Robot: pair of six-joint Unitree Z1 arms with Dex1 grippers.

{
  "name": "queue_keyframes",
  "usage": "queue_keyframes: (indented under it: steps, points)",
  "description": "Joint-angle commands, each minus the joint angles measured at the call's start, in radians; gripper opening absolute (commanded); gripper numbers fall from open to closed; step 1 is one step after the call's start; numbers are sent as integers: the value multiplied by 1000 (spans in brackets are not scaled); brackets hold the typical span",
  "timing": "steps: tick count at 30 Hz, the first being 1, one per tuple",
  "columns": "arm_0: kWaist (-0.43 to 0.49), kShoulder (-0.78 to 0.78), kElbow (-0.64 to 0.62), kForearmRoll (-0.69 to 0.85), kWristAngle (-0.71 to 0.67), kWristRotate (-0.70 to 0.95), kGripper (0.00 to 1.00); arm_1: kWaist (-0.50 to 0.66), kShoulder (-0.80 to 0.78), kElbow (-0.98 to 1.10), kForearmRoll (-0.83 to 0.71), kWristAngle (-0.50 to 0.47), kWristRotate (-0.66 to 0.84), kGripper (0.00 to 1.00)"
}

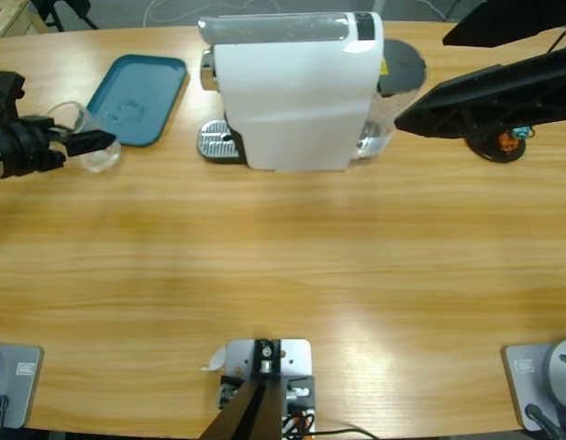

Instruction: Pour coffee

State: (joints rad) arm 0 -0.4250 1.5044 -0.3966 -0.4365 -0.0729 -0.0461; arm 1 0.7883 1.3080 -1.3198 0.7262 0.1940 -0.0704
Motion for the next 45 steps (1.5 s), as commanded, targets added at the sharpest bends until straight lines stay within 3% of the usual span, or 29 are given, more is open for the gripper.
queue_keyframes:
  steps: [1, 8, 30, 32, 36, 41, 45]
  points:
    - [-43, 72, -217, 194, -171, 168, 361, -32, -66, 79, -4, 30, -14, 991]
    - [-142, 242, -344, 189, -186, 264, 361, -83, -99, 93, 28, 56, -45, 991]
    - [-205, 449, -500, 178, -234, 269, 378, -179, -135, 109, 81, 101, -104, 991]
    - [-207, 465, -509, 179, -242, 265, 530, -185, -140, 111, 86, 106, -108, 987]
    - [-209, 483, -526, 185, -245, 264, 549, -214, -151, 105, 102, 114, -122, 982]
    - [-221, 487, -539, 219, -246, 253, 967, -225, -159, 105, 111, 115, -129, 982]
    - [-228, 476, -537, 252, -261, 252, 968, -230, -155, 106, 108, 117, -131, 982]
